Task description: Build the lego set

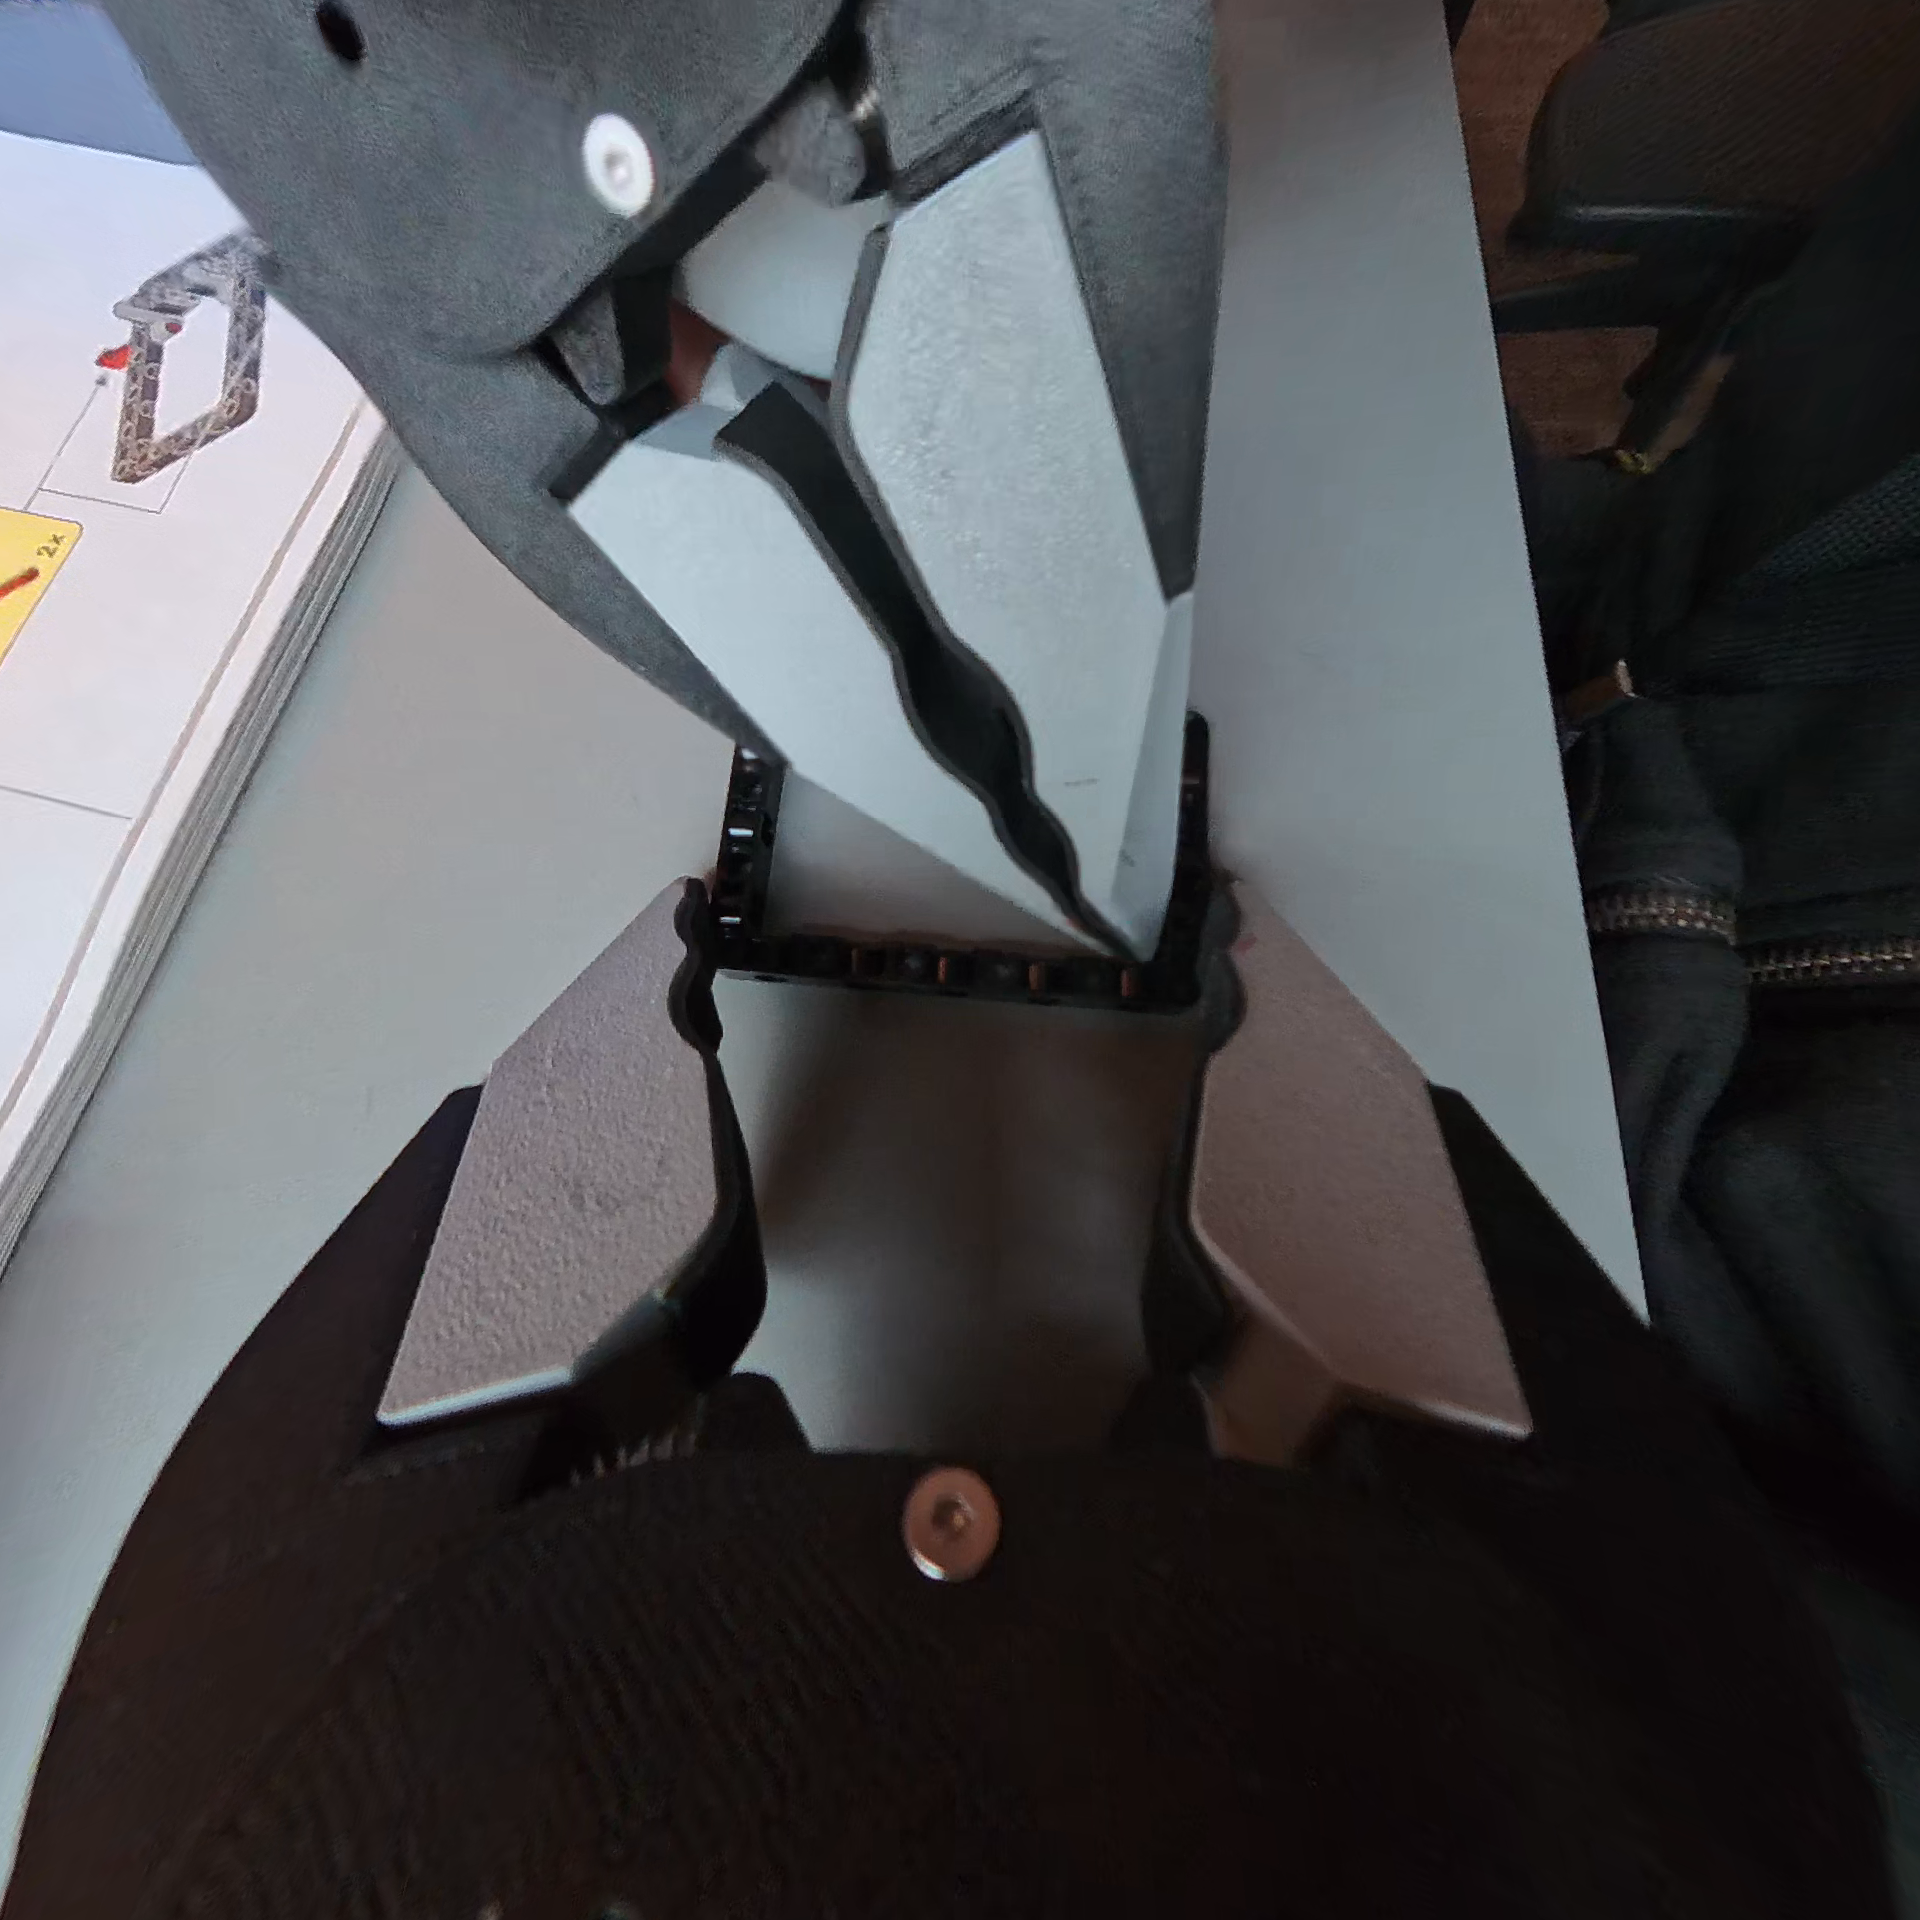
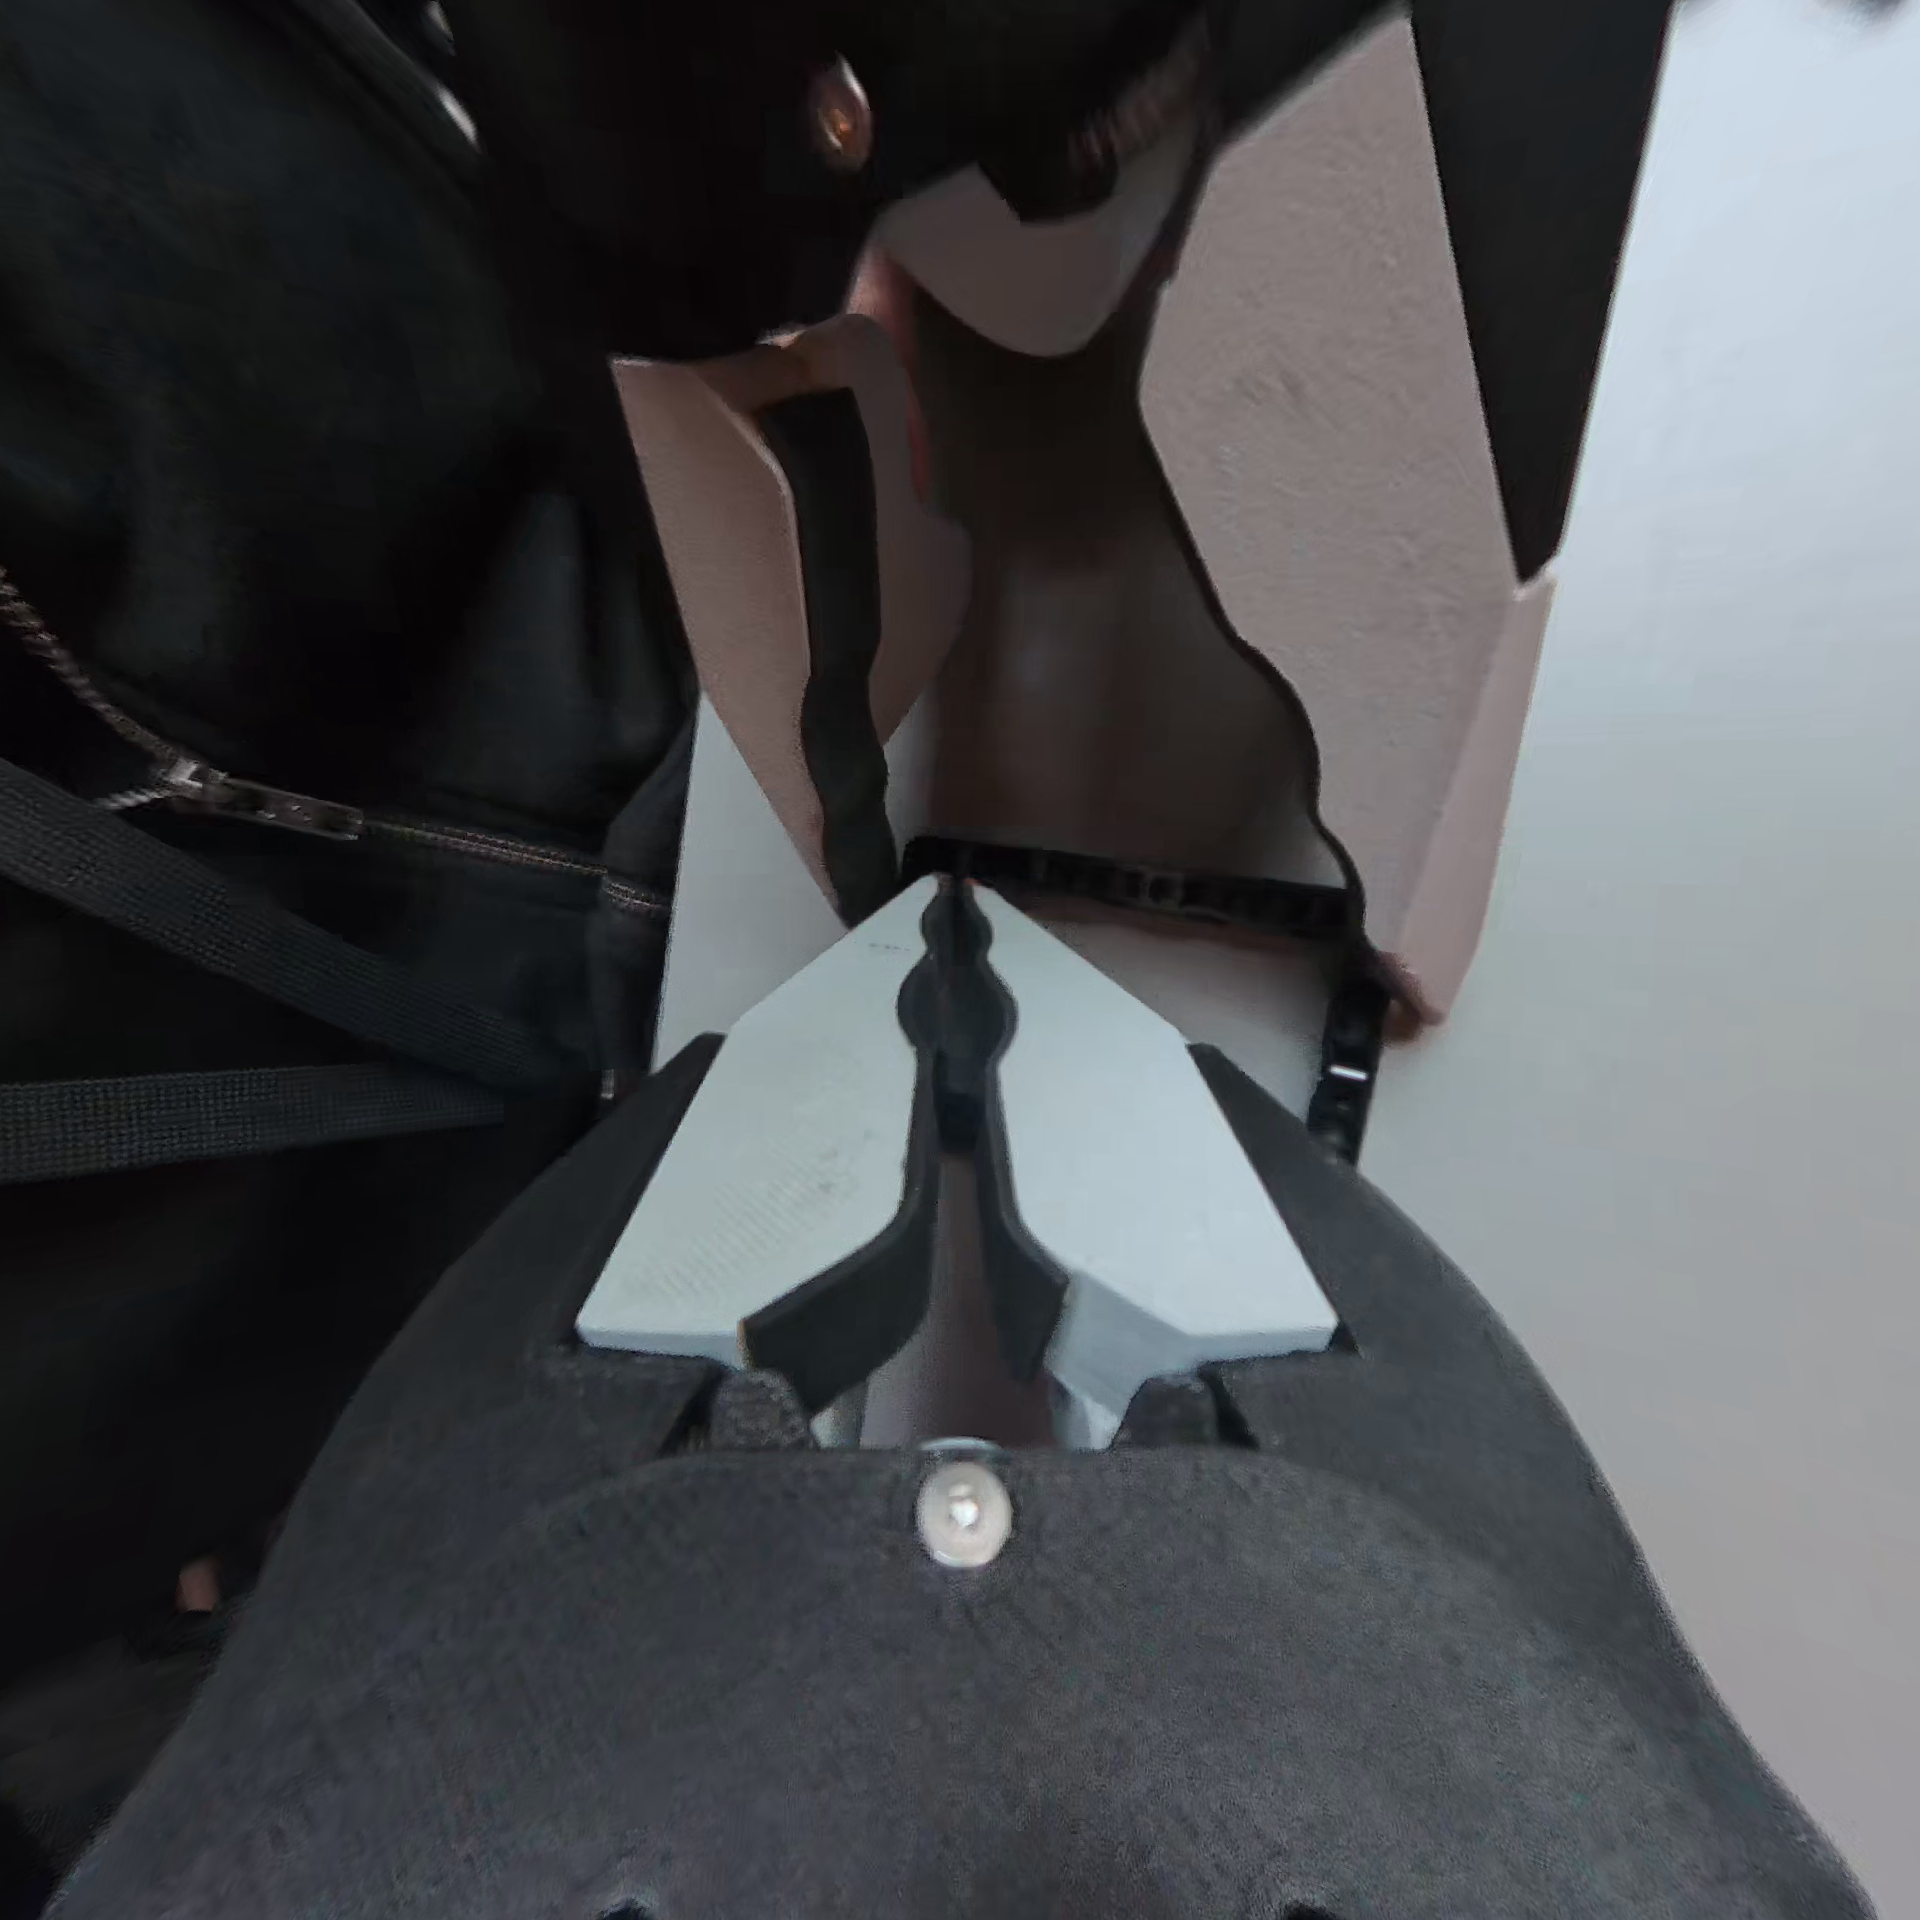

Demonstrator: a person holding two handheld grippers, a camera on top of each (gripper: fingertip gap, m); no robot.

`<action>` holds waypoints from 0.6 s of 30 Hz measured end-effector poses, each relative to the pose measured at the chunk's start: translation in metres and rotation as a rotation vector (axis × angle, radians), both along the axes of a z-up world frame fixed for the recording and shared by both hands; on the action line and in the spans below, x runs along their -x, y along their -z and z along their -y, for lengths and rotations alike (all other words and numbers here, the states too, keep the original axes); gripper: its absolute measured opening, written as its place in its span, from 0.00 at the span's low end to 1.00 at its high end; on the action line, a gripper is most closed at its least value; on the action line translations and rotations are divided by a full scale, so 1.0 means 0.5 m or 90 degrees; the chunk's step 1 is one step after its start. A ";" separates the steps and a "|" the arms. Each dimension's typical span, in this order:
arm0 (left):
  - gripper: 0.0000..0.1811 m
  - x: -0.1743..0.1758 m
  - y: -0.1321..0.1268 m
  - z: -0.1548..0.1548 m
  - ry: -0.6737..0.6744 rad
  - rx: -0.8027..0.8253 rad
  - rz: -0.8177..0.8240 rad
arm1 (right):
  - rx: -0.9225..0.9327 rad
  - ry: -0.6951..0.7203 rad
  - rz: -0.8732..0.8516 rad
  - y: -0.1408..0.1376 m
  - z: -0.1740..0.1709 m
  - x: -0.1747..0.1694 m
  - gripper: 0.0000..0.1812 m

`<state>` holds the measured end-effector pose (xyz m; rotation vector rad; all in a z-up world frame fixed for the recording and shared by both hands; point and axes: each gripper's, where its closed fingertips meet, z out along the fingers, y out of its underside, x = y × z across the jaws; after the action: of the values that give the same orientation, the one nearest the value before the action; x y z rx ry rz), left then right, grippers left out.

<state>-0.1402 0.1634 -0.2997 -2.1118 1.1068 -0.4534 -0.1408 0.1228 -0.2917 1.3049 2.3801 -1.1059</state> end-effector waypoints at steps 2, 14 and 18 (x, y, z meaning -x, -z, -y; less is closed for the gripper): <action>0.51 -0.001 -0.001 0.000 0.002 0.000 0.001 | -0.011 -0.008 -0.014 0.003 0.001 0.002 0.00; 0.51 -0.001 -0.001 -0.002 -0.001 0.003 0.004 | 0.009 0.041 -0.021 -0.019 -0.042 -0.016 0.06; 0.51 -0.001 -0.001 -0.001 -0.001 0.003 0.004 | -0.015 0.034 0.011 0.000 -0.021 -0.022 0.06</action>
<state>-0.1397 0.1642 -0.2990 -2.1140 1.1015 -0.4623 -0.1297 0.1335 -0.2916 1.3881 2.3655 -1.0811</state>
